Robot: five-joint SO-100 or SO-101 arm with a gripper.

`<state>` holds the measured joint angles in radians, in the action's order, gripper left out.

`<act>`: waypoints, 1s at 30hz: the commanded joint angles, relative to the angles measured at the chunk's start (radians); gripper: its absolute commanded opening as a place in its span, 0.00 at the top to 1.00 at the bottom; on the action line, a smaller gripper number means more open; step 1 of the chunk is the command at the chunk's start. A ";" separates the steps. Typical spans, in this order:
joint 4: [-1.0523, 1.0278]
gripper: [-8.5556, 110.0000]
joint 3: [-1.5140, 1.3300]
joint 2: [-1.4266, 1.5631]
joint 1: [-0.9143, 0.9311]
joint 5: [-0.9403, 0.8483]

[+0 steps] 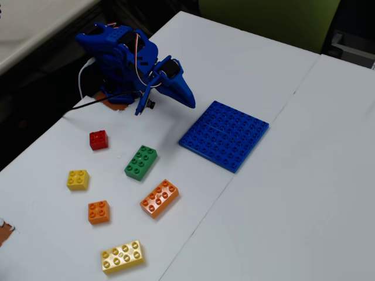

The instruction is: Pick up the 2x2 orange block and go up the 8x8 blue block.

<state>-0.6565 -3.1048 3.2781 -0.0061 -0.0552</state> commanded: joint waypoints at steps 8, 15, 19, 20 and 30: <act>-0.002 0.93 -0.044 0.043 -0.002 0.002; -0.002 0.93 -0.044 0.043 -0.002 0.002; -0.002 0.93 -0.044 0.043 -0.002 0.002; -0.002 0.93 -0.044 0.043 0.002 0.003; -0.005 0.93 -0.044 0.041 0.066 0.083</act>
<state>-0.6565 -3.1078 3.2812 0.0537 0.0138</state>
